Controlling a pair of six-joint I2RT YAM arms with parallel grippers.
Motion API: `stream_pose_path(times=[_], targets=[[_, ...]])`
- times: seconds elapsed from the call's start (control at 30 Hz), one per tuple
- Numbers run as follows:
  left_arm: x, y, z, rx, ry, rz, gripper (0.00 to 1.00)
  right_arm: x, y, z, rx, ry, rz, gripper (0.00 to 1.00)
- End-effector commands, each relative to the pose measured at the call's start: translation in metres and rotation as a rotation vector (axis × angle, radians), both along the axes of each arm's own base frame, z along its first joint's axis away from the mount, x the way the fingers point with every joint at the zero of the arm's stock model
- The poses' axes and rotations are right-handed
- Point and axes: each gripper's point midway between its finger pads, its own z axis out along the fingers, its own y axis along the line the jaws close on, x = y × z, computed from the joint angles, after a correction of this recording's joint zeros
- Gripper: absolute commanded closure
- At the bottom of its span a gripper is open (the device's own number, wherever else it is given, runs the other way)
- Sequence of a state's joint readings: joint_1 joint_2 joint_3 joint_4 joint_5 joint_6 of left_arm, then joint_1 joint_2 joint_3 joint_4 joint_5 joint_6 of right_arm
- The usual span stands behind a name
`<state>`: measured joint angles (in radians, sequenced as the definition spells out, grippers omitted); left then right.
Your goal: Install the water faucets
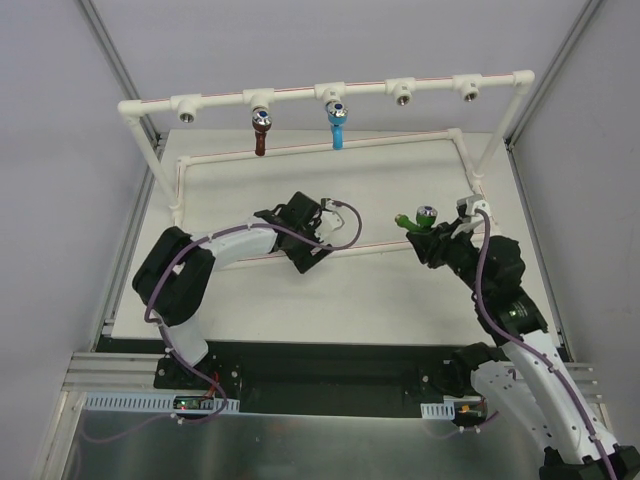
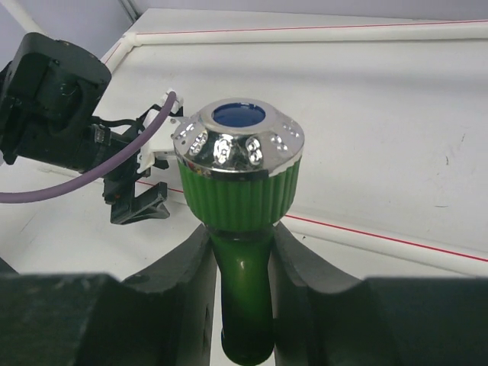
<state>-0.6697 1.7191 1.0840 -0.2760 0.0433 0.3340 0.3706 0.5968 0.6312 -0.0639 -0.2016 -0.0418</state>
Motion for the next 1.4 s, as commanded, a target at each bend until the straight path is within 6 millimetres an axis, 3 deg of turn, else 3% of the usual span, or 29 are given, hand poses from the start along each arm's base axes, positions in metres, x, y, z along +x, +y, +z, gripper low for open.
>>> stream_pose_path(times=[0.0,0.13,0.3,0.5,0.67,0.73,0.9,1.07,1.37], targets=[[0.015,-0.006,0.002,-0.023,0.012,-0.033,0.21,-0.003,-0.011,0.004,-0.032,-0.033,-0.038,0.99],[0.005,-0.010,-0.009,-0.043,0.080,-0.021,0.31,-0.004,-0.017,0.003,-0.038,-0.033,-0.068,0.98],[-0.013,-0.014,-0.017,-0.085,0.175,0.020,0.60,-0.004,-0.022,0.008,-0.033,-0.045,-0.096,0.98],[-0.039,-0.023,-0.010,-0.153,0.258,0.081,0.83,-0.006,-0.030,0.013,-0.038,-0.060,-0.135,0.98],[-0.068,-0.027,-0.014,-0.152,0.314,0.162,0.86,-0.007,-0.041,0.020,-0.033,-0.085,-0.189,0.98],[-0.077,-0.029,-0.014,-0.158,0.336,0.197,0.87,-0.003,-0.055,0.022,-0.031,-0.098,-0.272,0.98],[-0.105,-0.042,-0.016,-0.166,0.399,0.270,0.91,-0.002,-0.073,0.044,0.031,-0.205,-0.376,0.98],[-0.118,-0.056,-0.011,-0.180,0.407,0.295,0.92,0.005,-0.069,0.060,0.062,-0.247,-0.376,0.98],[-0.126,-0.066,-0.001,-0.187,0.365,0.268,0.84,0.018,-0.053,0.087,0.083,-0.299,-0.316,0.98]])
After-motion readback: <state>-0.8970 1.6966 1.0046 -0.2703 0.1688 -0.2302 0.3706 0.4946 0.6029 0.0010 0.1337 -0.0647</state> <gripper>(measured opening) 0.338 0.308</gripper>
